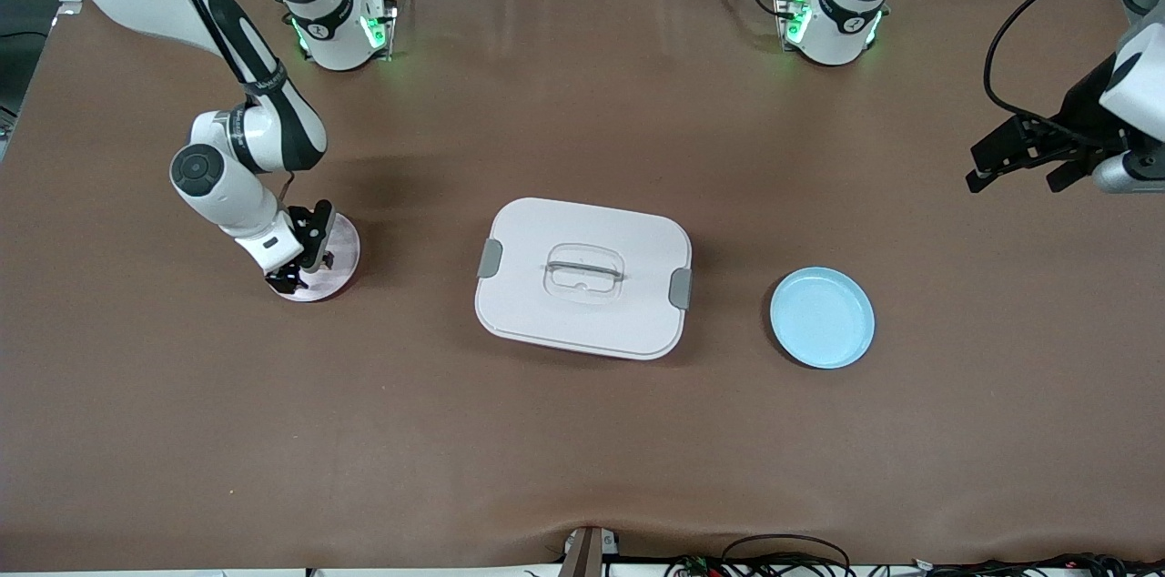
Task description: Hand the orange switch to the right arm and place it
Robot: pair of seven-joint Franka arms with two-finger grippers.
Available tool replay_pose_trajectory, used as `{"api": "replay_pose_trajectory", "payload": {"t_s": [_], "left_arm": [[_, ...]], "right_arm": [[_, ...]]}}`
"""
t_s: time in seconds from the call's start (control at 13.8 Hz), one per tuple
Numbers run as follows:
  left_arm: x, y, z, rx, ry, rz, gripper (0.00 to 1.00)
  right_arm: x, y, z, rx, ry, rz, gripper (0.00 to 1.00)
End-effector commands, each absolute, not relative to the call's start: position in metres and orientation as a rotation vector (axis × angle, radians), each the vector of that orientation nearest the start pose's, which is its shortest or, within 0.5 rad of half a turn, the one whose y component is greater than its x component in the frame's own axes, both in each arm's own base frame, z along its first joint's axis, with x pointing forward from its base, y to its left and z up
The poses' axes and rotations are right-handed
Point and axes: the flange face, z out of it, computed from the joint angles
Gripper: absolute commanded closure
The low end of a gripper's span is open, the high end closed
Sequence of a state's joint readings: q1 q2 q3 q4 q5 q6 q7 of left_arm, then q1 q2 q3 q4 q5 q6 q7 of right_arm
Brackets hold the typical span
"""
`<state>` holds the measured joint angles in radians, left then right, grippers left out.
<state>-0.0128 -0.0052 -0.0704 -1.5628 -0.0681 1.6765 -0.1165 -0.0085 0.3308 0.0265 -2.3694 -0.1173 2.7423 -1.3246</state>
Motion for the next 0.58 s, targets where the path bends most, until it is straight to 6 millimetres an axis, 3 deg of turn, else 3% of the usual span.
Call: {"api": "replay_pose_trajectory", "payload": {"t_s": [0.0,0.15,0.29,0.51], "left_arm": [[0.545,-0.049,0.651,-3.194,-0.057,-0.195,0.00],[0.523,-0.040,0.636,-3.185,-0.068,-0.177,0.00],[0.503,-0.038,0.624,-3.174,-0.080,-0.274,0.00],[0.501,-0.042,0.631,-3.172,-0.069,-0.299,0.00]], "right_arm": [[0.523,0.013,0.203,-2.390,-2.099,0.052,0.00],[0.531,0.012,0.218,-2.381,-2.072,0.123,0.00],[0.542,0.012,0.236,-2.370,-2.047,0.184,0.00],[0.558,0.010,0.266,-2.410,-1.935,0.297,0.00]]}}
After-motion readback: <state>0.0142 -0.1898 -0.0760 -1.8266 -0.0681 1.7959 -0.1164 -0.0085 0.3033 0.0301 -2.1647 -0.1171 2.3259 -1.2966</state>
